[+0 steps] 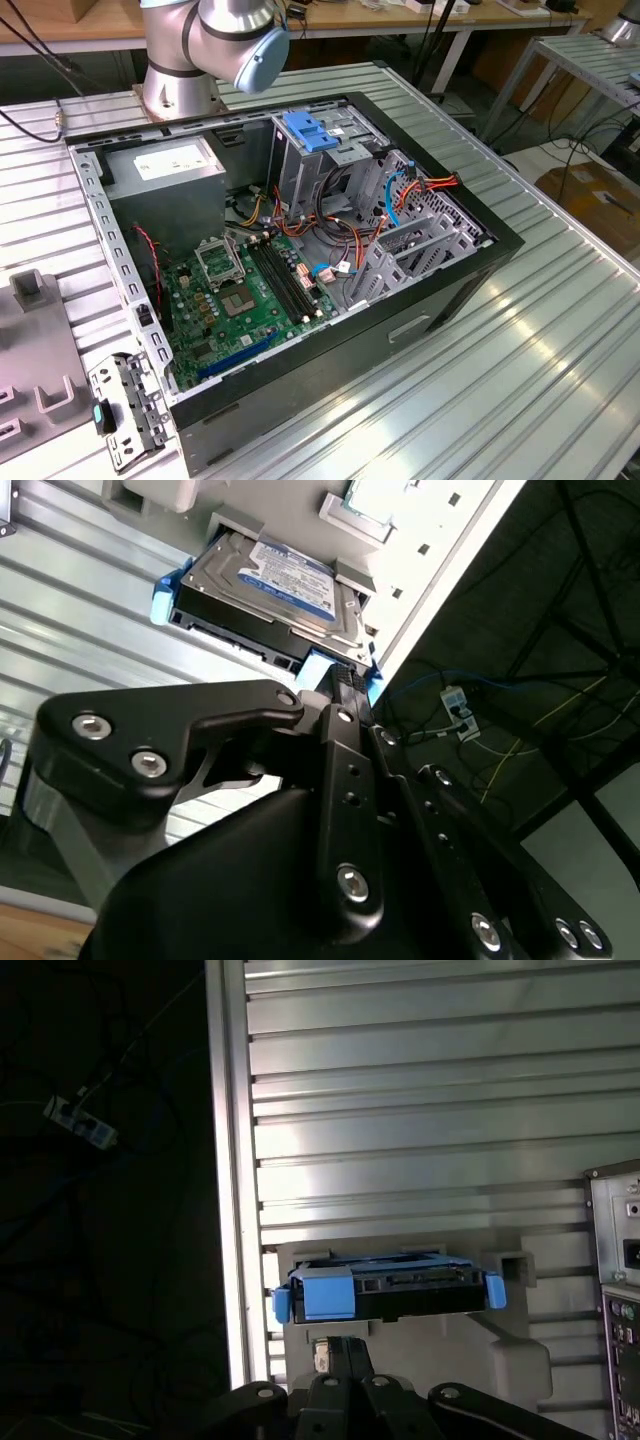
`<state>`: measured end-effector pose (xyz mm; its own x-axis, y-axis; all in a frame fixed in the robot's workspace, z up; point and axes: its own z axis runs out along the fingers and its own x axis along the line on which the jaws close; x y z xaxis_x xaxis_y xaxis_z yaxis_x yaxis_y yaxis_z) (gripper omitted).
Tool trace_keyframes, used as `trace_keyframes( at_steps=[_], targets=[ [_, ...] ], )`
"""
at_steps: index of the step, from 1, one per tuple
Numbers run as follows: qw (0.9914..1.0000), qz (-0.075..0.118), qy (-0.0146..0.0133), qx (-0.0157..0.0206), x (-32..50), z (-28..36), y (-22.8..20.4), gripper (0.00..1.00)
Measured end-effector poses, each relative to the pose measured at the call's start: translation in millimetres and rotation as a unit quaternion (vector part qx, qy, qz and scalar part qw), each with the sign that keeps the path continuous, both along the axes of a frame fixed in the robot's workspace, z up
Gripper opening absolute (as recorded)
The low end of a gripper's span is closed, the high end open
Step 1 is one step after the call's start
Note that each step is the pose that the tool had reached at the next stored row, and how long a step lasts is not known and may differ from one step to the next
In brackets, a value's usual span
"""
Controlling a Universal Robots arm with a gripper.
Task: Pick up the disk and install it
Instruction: 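Reach for the disk, then pick up the disk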
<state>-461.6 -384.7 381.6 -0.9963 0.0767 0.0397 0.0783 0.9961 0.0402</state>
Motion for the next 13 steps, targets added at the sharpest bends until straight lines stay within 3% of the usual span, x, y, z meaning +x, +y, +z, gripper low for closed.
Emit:
trace_keyframes(
  at_steps=[13],
  targets=[
    [1.00000, 0.001, -0.0001, 0.0000, 0.0, -0.2, 0.0, 0.11]
  ],
)
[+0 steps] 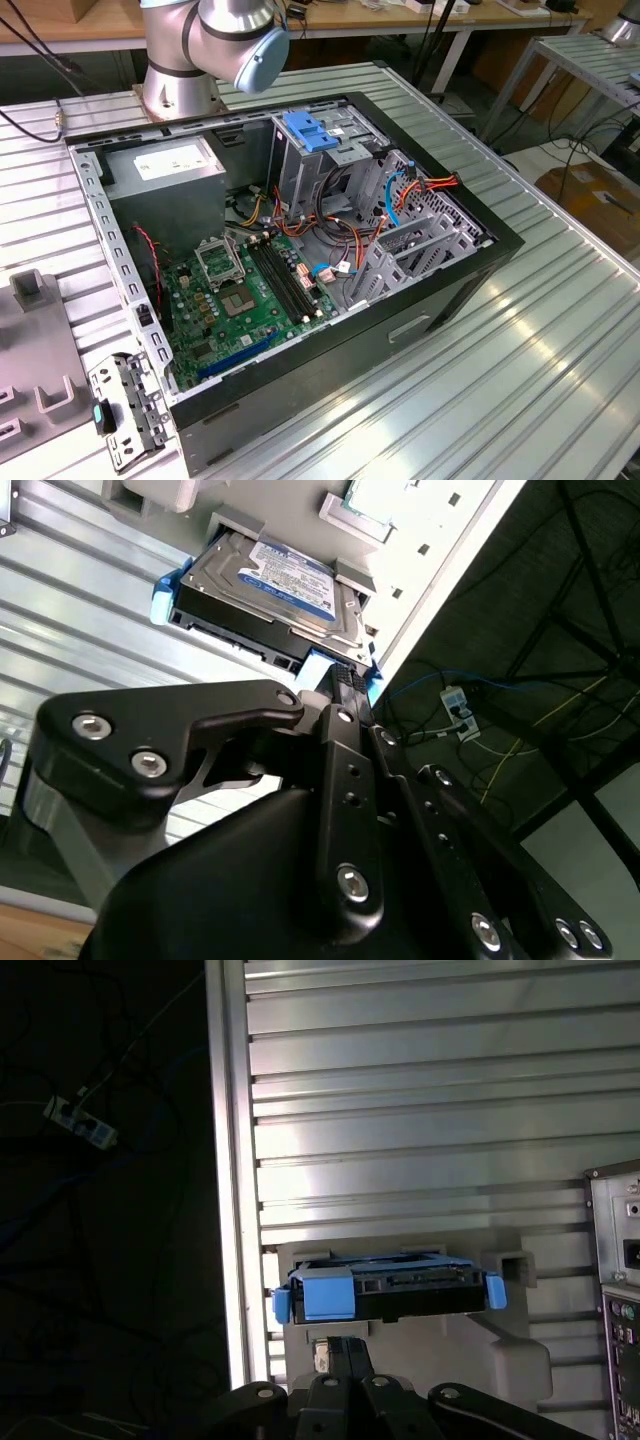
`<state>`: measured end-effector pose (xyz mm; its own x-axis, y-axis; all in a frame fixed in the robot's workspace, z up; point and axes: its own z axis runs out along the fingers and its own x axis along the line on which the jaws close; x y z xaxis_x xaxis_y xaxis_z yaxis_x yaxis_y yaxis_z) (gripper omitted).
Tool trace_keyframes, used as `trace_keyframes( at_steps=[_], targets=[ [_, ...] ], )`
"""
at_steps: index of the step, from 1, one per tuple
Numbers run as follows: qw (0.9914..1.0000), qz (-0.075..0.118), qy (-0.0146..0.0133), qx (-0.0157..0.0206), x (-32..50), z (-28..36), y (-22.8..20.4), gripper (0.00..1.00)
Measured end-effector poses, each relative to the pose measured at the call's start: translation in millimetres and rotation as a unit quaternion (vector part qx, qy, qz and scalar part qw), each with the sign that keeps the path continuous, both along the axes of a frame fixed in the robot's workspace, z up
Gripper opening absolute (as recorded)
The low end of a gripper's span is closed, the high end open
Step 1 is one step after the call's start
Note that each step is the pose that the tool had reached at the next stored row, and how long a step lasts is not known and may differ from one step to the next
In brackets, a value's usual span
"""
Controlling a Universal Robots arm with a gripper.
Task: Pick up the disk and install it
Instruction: 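Pick up the disk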
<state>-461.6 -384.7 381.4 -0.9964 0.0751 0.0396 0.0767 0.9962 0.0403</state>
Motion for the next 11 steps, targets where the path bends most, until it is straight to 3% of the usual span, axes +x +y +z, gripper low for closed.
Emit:
trace_keyframes(
  at_steps=[5, 11],
  targets=[
    [0.99966, 0.026, 0.0000, 0.0000, 0.0, 0.0, 0.0, 0.11],
    [0.99840, 0.057, 0.0000, 0.0000, 0.0, 0.0, 0.0, 0.11]
  ],
)
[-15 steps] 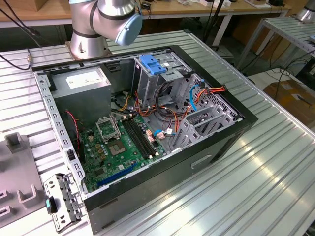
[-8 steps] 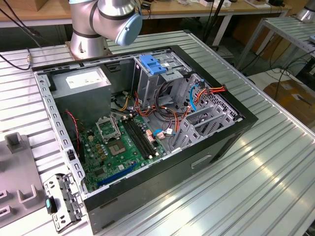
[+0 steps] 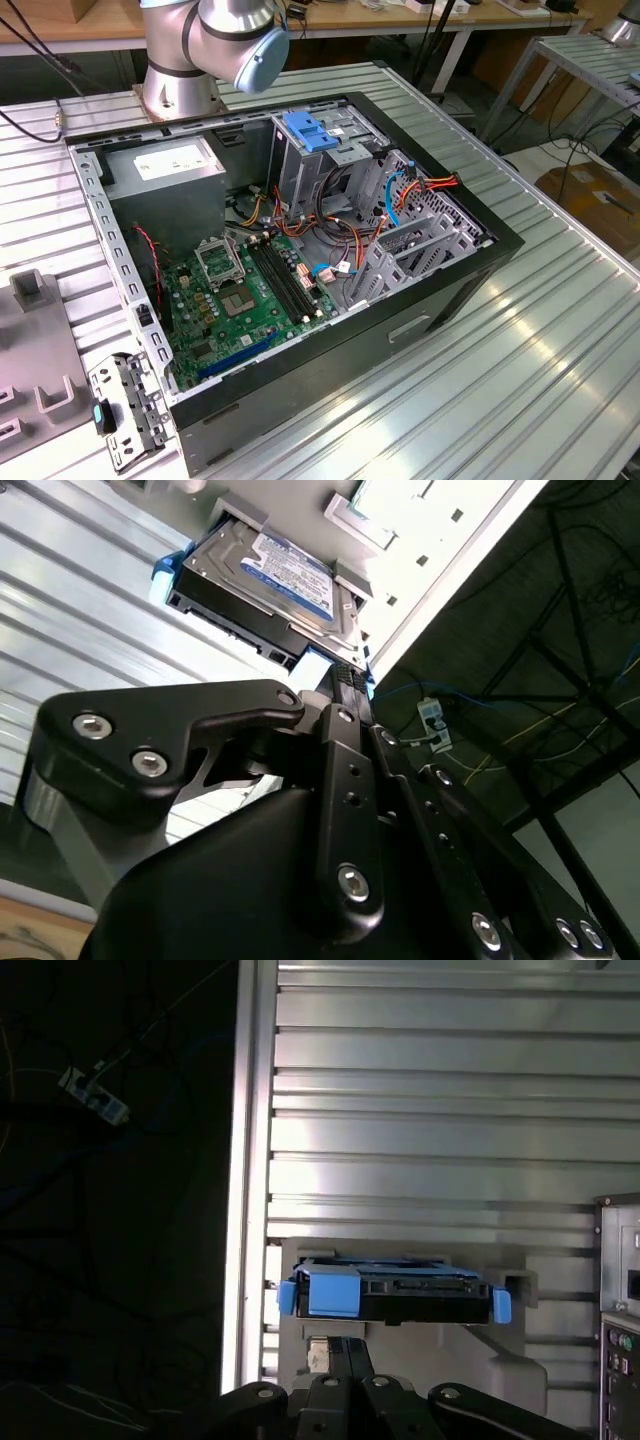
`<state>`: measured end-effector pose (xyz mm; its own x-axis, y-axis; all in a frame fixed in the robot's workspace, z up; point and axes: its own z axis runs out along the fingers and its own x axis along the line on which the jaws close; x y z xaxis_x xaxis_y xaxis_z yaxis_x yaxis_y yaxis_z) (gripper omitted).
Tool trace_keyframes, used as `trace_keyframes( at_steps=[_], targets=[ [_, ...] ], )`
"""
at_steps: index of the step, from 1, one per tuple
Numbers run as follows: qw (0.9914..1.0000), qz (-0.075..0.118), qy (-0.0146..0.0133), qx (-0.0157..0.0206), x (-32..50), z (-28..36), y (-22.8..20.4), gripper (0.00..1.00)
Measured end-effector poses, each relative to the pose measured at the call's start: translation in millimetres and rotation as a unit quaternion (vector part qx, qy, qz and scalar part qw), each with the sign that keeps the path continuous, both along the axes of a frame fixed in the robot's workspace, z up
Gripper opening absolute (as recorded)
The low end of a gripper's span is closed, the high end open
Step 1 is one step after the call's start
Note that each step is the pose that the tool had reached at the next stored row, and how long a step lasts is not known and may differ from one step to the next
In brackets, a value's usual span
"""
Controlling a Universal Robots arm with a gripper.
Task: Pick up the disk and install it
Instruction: 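Pick up the disk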
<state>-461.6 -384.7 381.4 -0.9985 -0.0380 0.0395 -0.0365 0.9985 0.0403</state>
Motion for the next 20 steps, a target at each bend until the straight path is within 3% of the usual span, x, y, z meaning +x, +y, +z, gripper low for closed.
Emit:
trace_keyframes(
  at_steps=[4, 20],
  targets=[
    [0.99984, 0.018, 0.0000, 0.0000, 0.0, 0.0, 0.0, 0.11],
    [0.99981, 0.019, 0.0000, 0.0000, 0.0, 0.0, 0.0, 0.11]
  ],
)
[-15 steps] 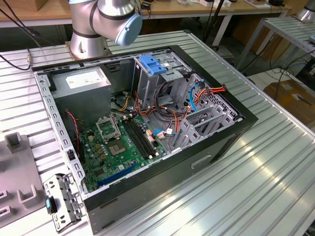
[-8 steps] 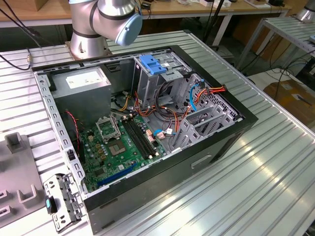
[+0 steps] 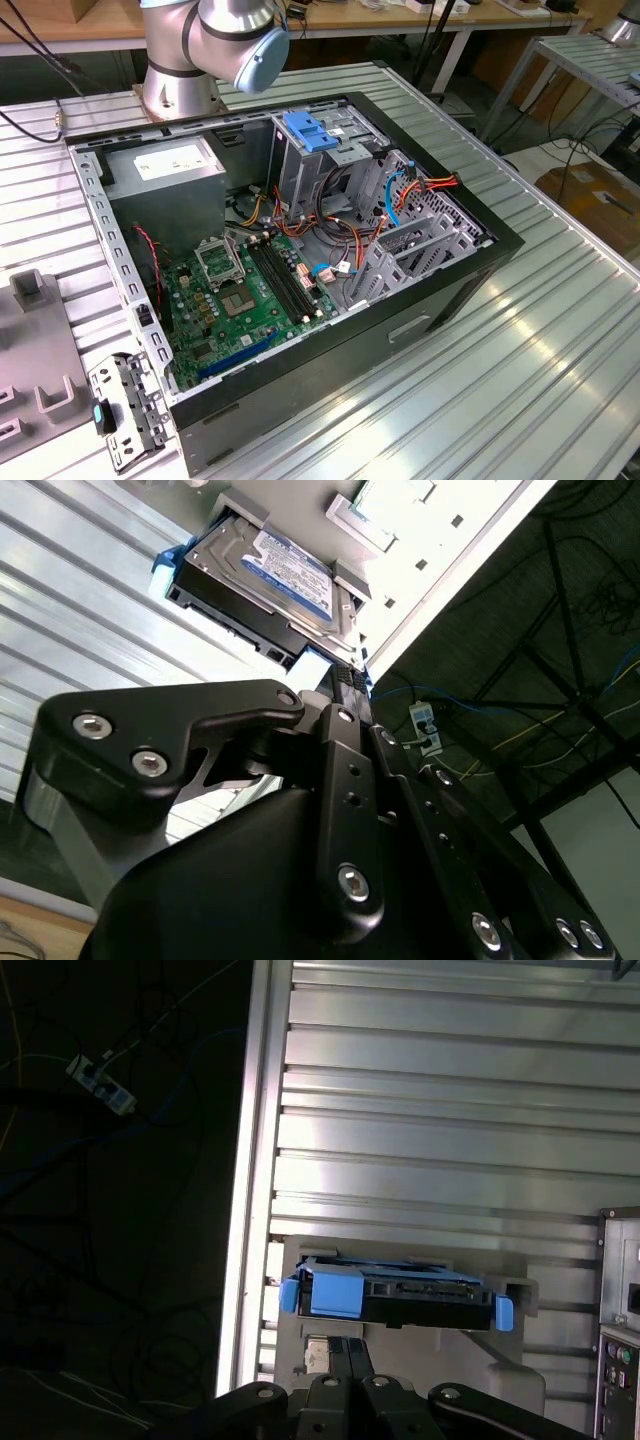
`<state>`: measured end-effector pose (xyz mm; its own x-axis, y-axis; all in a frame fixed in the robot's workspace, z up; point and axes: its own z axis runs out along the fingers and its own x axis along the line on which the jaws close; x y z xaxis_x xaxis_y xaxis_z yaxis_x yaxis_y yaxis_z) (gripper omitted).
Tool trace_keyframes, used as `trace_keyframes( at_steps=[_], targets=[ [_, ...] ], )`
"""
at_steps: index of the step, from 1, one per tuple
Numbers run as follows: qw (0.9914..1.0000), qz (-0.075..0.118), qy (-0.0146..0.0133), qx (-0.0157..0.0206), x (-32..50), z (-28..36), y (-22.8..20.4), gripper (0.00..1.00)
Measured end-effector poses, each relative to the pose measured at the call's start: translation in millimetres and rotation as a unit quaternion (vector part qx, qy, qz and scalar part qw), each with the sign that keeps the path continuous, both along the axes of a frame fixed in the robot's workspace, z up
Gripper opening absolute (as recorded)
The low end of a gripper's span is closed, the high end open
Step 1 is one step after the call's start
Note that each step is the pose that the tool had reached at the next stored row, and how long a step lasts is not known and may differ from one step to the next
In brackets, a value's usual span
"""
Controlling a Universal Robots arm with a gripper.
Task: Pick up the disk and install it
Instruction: 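Pick up the disk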
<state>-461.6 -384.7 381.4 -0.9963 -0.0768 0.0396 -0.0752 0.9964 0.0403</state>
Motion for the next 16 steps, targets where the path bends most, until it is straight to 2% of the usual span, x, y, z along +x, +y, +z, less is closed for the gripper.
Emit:
trace_keyframes(
  at_steps=[5, 9, 16],
  targets=[
    [0.99996, 0.009, 0.0000, 0.0000, 0.0, 0.0, 0.0, 0.11],
    [0.99956, 0.030, 0.0000, 0.0001, 0.0, 0.0, 0.0, 0.11],
    [0.99784, 0.066, 0.0000, 0.0001, 0.0, 0.0, 0.0, 0.11]
  ],
)
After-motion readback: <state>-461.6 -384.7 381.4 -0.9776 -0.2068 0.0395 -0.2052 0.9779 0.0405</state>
